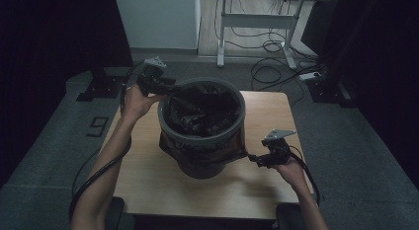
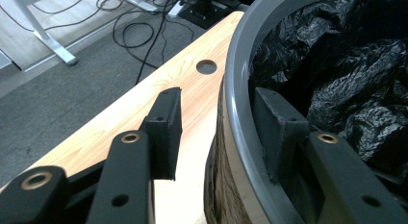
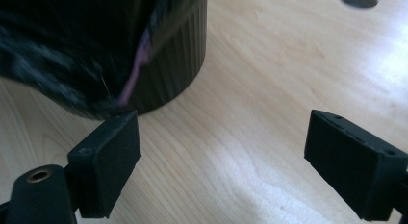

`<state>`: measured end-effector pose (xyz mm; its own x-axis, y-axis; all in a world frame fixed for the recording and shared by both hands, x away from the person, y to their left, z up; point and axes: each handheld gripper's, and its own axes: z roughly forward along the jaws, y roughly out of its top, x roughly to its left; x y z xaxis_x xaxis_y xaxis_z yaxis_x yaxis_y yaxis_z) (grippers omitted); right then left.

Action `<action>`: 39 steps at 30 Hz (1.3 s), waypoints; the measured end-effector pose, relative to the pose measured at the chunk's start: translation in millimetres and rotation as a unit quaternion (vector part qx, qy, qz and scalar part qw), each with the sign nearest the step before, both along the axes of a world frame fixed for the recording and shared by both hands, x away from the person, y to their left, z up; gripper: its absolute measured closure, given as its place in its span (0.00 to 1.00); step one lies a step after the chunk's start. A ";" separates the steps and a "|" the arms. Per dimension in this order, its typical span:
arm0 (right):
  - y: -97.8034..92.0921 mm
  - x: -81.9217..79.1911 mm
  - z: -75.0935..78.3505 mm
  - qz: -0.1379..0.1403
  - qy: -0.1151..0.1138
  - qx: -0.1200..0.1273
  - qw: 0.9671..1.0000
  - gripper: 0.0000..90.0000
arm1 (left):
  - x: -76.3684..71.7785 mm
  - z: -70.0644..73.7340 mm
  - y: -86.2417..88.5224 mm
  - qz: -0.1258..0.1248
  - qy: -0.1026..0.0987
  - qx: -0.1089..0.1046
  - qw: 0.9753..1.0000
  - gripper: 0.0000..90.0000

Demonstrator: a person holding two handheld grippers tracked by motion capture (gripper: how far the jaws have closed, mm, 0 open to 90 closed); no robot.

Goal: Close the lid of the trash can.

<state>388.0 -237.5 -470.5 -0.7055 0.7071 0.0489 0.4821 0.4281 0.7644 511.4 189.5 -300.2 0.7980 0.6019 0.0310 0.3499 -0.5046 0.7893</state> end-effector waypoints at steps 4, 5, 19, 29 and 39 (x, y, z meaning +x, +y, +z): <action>0.6 1.5 16.0 0.004 -0.002 0.005 1.000 0.13 | 0.1 0.2 -0.2 0.001 0.000 0.002 1.000 0.58; 0.6 1.8 20.0 0.005 -0.001 0.009 1.000 0.13 | 0.1 0.2 -0.1 0.002 0.000 0.002 1.000 0.58; -2.2 8.1 72.0 0.014 -0.004 0.025 1.000 0.13 | 0.6 -0.2 0.5 0.004 0.005 -0.002 1.000 0.58; 0.9 14.5 108.5 0.022 -0.016 0.029 0.999 0.13 | 1.1 -0.4 0.6 0.005 0.008 -0.005 1.000 0.57; 3.6 20.3 138.1 0.029 -0.016 0.036 0.999 0.13 | 1.6 -0.7 1.6 0.006 0.014 -0.009 1.000 0.57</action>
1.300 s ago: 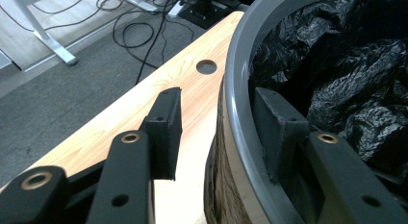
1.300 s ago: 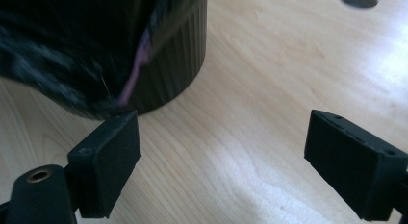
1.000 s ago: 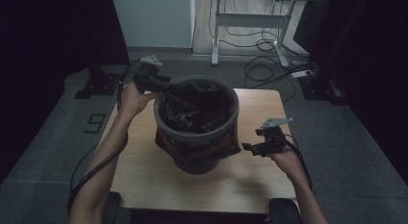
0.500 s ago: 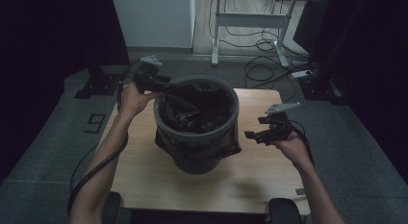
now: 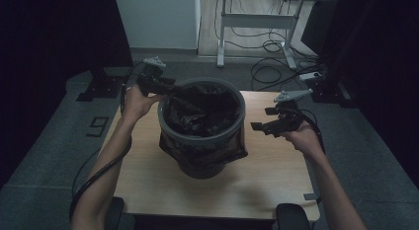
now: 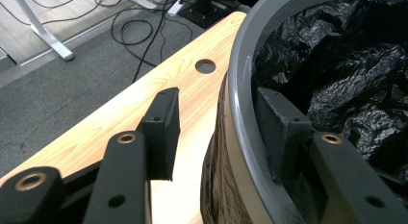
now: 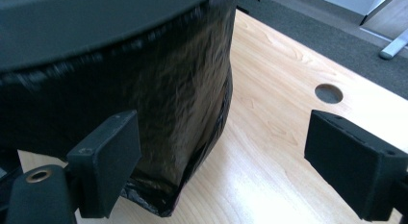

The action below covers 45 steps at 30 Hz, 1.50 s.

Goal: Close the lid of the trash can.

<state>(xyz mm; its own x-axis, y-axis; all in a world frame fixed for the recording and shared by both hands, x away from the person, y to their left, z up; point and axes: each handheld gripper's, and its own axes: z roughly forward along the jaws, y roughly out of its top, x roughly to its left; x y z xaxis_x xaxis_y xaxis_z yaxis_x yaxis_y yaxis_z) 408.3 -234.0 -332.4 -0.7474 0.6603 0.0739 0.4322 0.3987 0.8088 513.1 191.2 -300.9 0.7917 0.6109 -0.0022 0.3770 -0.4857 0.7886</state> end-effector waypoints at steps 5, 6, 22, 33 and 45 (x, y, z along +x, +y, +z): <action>2.8 2.2 16.3 0.003 -0.008 0.001 1.000 0.13 | -0.2 0.0 -0.2 0.000 -0.001 0.001 1.000 0.58; 3.8 2.6 19.9 0.004 -0.008 0.002 1.000 0.13 | -0.3 0.0 -0.4 0.000 -0.002 0.000 1.000 0.58; 34.0 7.5 63.3 0.035 -0.035 0.013 0.999 0.13 | -0.5 0.0 -0.6 0.002 -0.001 0.000 1.000 0.58; 73.3 8.0 60.3 0.085 -0.032 -0.010 0.996 0.14 | -0.8 0.5 -1.0 0.003 -0.001 0.003 1.000 0.58; 105.4 7.2 30.4 0.135 -0.018 -0.026 0.990 0.14 | -1.0 0.1 0.1 0.008 0.004 -0.002 1.000 0.57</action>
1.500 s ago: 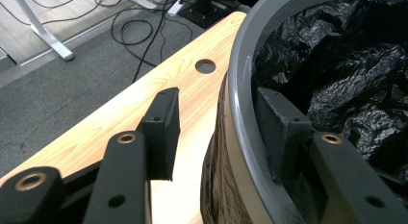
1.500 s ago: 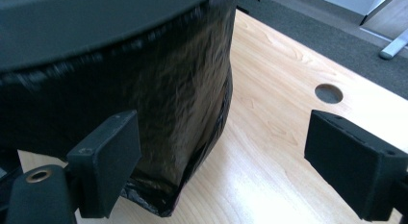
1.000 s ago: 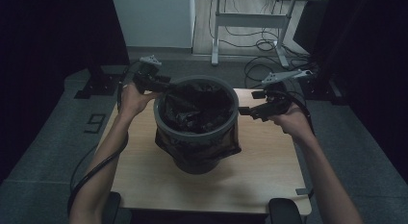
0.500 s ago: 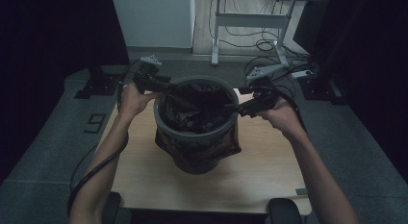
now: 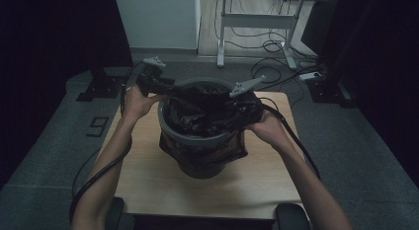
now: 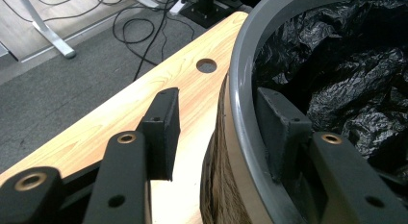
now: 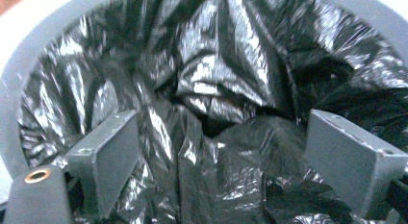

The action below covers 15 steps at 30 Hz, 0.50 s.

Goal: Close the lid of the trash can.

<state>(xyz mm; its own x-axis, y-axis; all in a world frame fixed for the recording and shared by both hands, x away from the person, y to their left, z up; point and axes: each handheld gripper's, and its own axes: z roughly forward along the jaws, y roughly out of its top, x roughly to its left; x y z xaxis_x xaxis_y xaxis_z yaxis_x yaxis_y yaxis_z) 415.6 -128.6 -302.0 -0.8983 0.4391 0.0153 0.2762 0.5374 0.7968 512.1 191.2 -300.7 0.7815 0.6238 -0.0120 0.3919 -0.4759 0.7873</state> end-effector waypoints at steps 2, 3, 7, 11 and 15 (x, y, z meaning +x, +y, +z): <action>-2.0 -0.8 -2.4 -0.004 0.002 0.019 1.000 0.14 | 0.0 -0.1 -0.2 0.001 0.001 -0.001 1.000 0.57; -1.9 -1.3 -4.4 -0.004 0.001 0.017 1.000 0.13 | 0.1 -0.1 -0.1 0.001 0.001 -0.001 1.000 0.57; -3.5 -3.8 -9.5 -0.002 -0.006 0.030 1.000 0.14 | 0.1 -0.6 0.5 0.002 0.003 -0.005 1.000 0.57; -5.3 -4.9 -15.5 -0.005 -0.007 0.048 0.999 0.14 | 0.2 -1.3 1.5 0.003 0.005 -0.012 1.000 0.57; -6.4 -6.1 -19.7 -0.006 -0.013 0.059 0.998 0.14 | 0.1 -1.7 2.1 0.005 0.009 -0.018 1.000 0.57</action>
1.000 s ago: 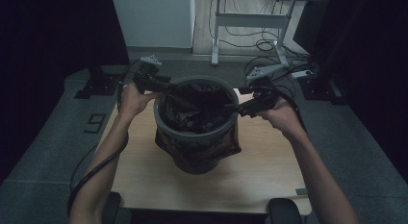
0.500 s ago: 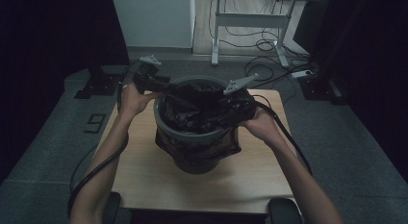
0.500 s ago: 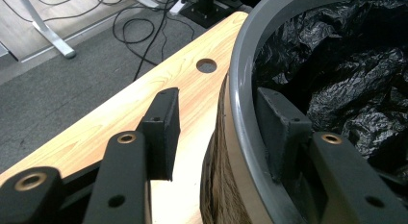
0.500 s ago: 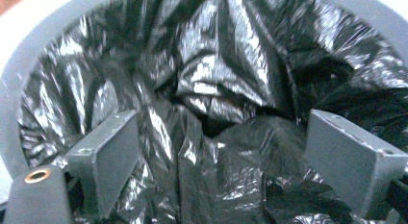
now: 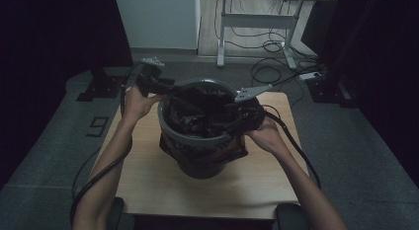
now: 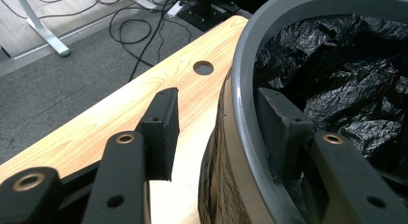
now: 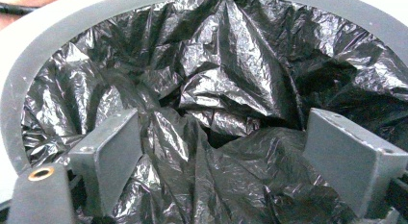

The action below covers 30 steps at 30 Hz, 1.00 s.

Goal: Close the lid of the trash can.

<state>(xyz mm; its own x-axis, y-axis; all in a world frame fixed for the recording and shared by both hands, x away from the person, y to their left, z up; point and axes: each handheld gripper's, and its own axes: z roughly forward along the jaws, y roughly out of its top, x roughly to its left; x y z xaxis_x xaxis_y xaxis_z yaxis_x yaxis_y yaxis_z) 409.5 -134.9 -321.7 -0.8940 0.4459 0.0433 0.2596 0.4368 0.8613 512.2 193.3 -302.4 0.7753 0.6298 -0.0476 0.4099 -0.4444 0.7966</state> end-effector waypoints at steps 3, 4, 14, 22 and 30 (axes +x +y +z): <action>1.1 -0.7 -0.4 -0.001 -0.002 -0.009 1.000 0.14 | -1.4 1.6 -1.2 0.001 -0.005 0.010 1.000 0.57; 0.9 -1.2 -0.9 -0.001 -0.004 -0.008 1.000 0.14 | -1.9 2.2 -1.9 0.002 -0.006 0.013 1.000 0.57; -10.3 28.9 6.2 0.051 0.011 -0.010 0.999 0.22 | 0.1 2.1 -1.2 -0.001 -0.001 0.013 1.000 0.56; -16.6 55.4 10.1 0.076 0.027 -0.002 0.997 0.22 | -0.5 1.2 -1.6 0.001 0.001 0.011 1.000 0.57; -16.5 54.2 10.0 0.076 0.023 -0.011 0.997 0.23 | -4.4 1.6 -2.0 0.015 -0.004 0.010 1.000 0.57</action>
<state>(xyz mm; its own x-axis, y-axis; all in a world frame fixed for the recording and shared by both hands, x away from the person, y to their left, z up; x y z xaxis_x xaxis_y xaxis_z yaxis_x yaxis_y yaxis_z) 463.7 -151.4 -311.7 -0.9488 0.3061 0.0782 0.2281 0.4921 0.8401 507.7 191.3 -300.8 0.7568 0.6531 -0.0287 0.4167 -0.4481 0.7909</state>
